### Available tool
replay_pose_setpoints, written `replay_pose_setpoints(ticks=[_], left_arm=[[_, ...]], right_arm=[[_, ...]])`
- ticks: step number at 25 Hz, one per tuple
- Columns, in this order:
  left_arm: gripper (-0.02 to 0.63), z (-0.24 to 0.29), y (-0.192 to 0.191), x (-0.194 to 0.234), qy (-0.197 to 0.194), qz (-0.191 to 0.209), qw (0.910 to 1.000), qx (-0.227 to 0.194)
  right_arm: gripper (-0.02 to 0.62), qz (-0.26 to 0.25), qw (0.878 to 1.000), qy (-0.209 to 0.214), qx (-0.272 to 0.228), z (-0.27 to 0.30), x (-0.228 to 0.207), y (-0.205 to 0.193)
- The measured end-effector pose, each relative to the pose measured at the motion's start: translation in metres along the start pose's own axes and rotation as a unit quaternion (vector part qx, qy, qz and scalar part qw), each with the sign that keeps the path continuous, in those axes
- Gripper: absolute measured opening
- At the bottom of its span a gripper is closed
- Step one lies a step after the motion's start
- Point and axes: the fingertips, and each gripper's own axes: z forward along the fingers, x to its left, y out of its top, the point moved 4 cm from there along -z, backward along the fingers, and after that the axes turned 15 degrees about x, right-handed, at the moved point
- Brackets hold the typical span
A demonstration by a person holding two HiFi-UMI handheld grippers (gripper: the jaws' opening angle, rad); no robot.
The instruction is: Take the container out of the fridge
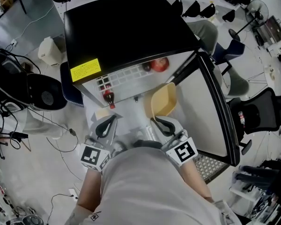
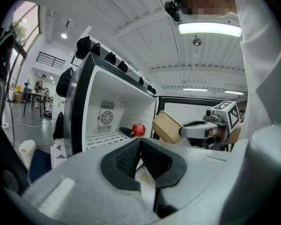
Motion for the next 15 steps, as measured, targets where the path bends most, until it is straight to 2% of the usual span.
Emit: replay_pose_setpoints(ticks=[15], left_arm=[[0.009, 0.0025, -0.0066, 0.0007, 0.012, -0.010, 0.9998, 0.010]], right_arm=[[0.028, -0.012, 1.000, 0.017, 0.017, 0.0077, 0.0011, -0.0085]])
